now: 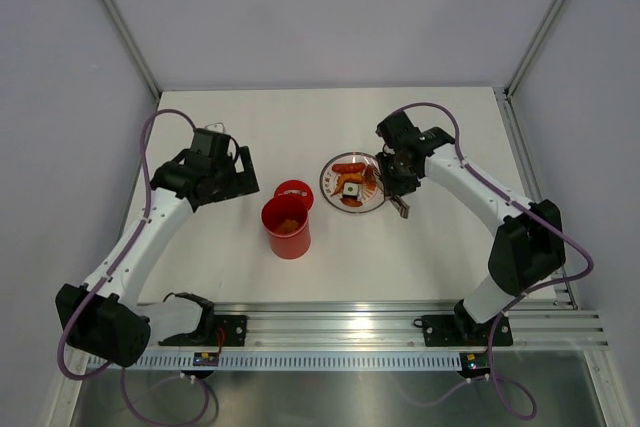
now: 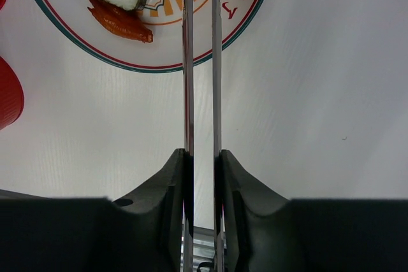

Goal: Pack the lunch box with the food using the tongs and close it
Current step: Pick up the fake food from the plate.

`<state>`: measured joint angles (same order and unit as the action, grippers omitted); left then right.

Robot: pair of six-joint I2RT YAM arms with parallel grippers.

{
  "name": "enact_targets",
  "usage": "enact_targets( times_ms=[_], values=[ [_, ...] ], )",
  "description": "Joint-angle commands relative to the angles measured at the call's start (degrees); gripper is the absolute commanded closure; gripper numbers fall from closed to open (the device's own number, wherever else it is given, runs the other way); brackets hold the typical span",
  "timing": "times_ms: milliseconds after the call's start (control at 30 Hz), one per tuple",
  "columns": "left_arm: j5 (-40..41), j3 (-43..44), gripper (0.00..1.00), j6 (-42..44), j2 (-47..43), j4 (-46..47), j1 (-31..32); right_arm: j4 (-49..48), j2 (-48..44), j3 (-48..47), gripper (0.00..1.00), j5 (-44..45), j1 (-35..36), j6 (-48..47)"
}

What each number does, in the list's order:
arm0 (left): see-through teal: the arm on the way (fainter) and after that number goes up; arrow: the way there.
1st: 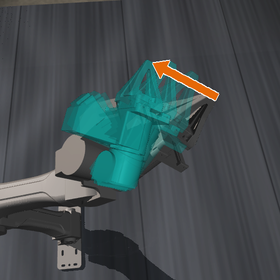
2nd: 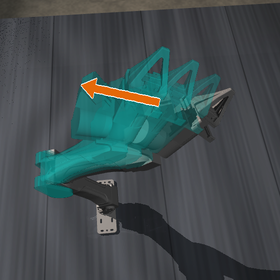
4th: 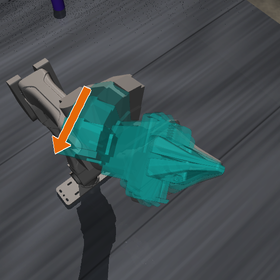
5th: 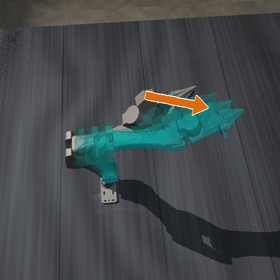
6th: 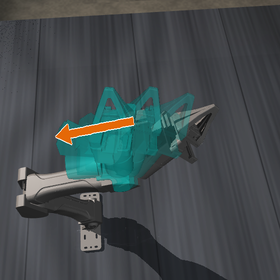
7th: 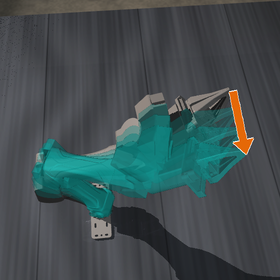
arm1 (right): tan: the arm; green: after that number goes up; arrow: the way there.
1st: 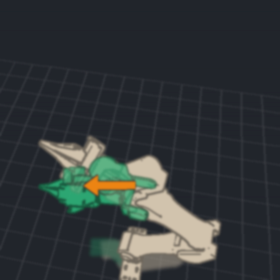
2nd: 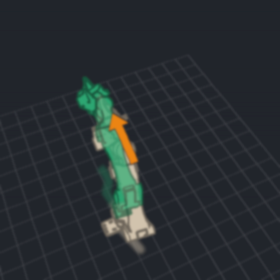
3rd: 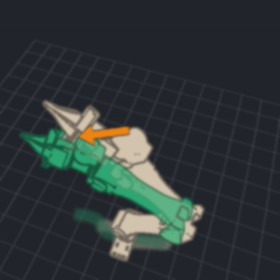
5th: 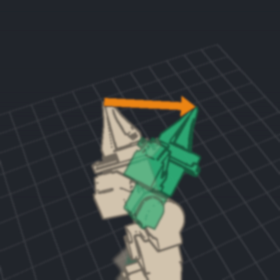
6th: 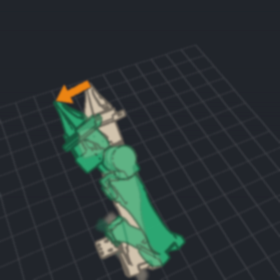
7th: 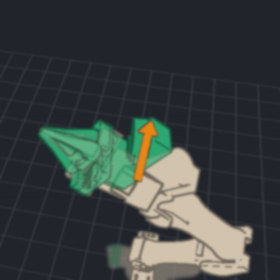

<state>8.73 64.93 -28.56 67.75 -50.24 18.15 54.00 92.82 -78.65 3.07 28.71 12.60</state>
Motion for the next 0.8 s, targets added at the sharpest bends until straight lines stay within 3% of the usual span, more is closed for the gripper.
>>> enact_targets(
  times_ms=[0,533,700,767],
  values=[
    [-1.44,-1.99,0.01,-0.62,0.72,1.98,-0.31,0.58,-2.99,-1.77,0.73,-0.35,1.08,0.32],
    [-3.46,-8.68,0.01,-2.73,0.55,4.01,-0.31,1.29,-5.27,-2.56,0.8,-0.09,2.14,1.9],
    [-3.98,-9.73,0.01,-2.82,0.98,4.45,-0.31,0.23,-7.12,-2.21,1.0,2.2,2.05,3.74],
    [-3.99,-10.95,0.01,-3.35,1.16,4.45,-0.31,-0.21,-7.91,-2.3,1.0,2.2,2.05,4.45]
  ],
)
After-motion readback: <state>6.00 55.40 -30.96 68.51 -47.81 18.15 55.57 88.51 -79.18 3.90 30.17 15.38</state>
